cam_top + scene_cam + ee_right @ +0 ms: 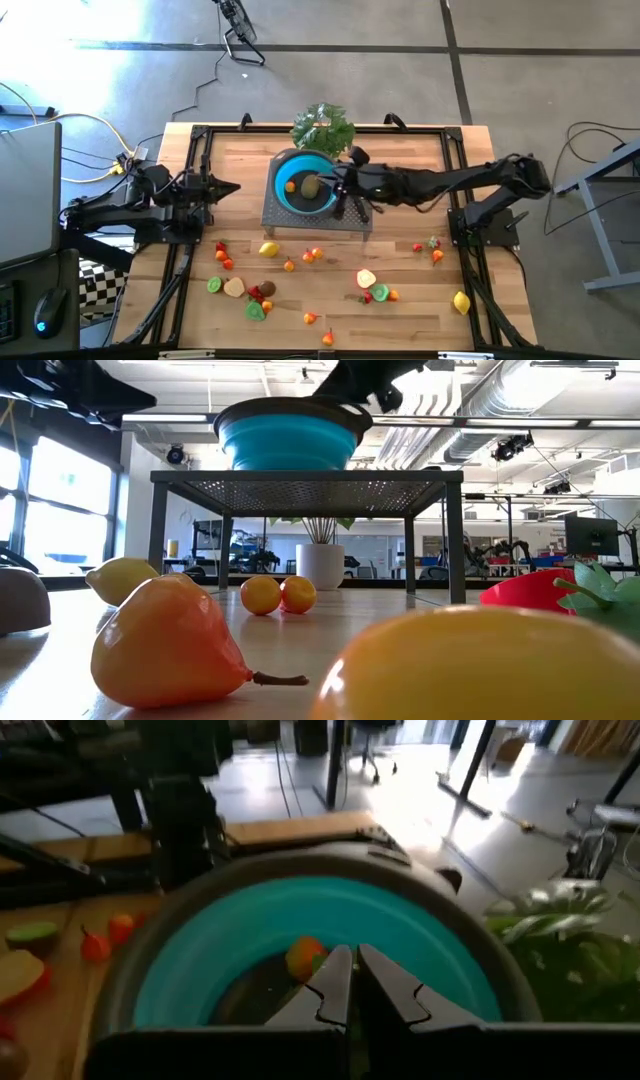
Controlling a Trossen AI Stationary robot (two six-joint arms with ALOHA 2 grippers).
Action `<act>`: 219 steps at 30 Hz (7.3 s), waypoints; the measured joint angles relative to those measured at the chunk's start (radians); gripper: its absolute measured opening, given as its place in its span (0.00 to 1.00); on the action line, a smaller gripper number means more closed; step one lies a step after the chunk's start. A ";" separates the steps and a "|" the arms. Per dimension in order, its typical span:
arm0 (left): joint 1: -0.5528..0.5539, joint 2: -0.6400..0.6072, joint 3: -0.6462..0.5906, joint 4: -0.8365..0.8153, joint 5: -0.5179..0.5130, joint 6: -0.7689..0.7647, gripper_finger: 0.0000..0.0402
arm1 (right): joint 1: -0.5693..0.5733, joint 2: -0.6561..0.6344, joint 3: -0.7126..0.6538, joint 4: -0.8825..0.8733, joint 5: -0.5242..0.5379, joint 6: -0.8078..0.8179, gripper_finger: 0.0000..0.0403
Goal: Pick & Place Fruit
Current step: Put the strawberry into the blue strainer bowl on to the shelf
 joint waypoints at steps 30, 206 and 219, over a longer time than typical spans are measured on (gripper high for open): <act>0.000 0.000 0.000 -0.045 -0.002 -0.014 0.00 | 0.000 0.040 0.164 -0.278 -0.001 -0.001 0.34; 0.000 0.000 0.000 -0.096 -0.007 -0.036 0.00 | 0.669 0.247 -0.208 -1.173 -0.187 2.213 0.09; 0.000 0.000 0.000 -0.096 -0.007 -0.036 0.00 | 0.669 0.247 -0.208 -1.173 -0.224 2.213 0.01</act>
